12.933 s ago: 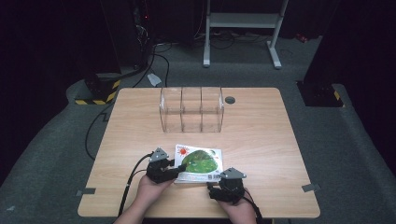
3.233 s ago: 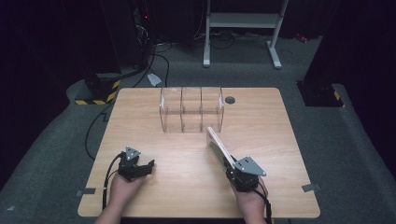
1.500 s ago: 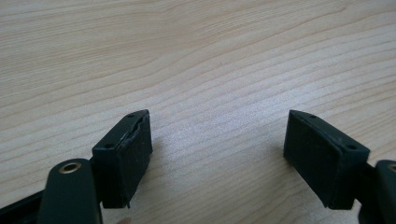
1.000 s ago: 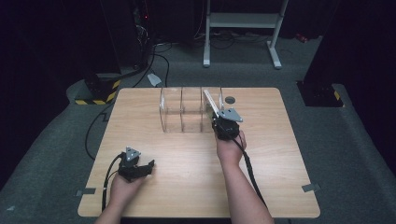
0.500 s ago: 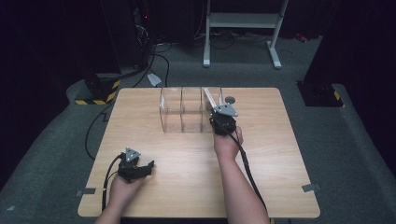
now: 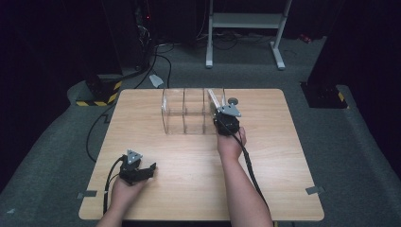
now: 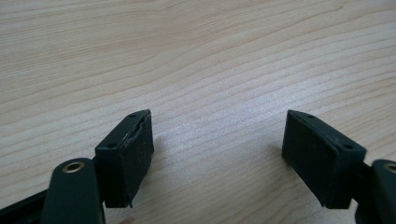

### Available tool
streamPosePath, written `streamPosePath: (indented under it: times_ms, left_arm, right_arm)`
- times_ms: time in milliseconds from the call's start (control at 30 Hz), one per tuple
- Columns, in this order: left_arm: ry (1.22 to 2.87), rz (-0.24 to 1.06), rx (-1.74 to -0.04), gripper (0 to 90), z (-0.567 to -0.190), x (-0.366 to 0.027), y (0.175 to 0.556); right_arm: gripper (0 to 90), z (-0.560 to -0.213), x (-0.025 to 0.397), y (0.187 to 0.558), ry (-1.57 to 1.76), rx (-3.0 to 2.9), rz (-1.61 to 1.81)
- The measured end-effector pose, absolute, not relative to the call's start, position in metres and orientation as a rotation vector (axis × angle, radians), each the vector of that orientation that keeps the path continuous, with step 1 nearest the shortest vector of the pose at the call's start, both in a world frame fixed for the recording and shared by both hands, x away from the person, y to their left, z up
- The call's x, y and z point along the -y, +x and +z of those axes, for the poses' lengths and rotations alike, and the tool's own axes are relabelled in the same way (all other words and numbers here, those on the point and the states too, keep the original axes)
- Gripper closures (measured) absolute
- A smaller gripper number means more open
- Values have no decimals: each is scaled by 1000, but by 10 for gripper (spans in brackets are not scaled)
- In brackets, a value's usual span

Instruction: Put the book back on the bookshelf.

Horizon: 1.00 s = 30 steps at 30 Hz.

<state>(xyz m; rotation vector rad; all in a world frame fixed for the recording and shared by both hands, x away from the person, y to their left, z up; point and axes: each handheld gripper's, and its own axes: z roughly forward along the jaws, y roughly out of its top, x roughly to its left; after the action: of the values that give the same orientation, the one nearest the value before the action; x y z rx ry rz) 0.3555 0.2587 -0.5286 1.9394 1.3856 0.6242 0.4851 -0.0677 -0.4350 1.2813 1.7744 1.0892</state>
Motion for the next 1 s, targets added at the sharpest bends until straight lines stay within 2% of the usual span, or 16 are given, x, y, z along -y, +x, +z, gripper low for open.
streamPosePath:
  times_ms: [1000]
  left_arm:
    - [1941,621,-1381,249,-529,-259,356]
  right_arm:
    - [742,-446,62,474,1300,-1742,1075]
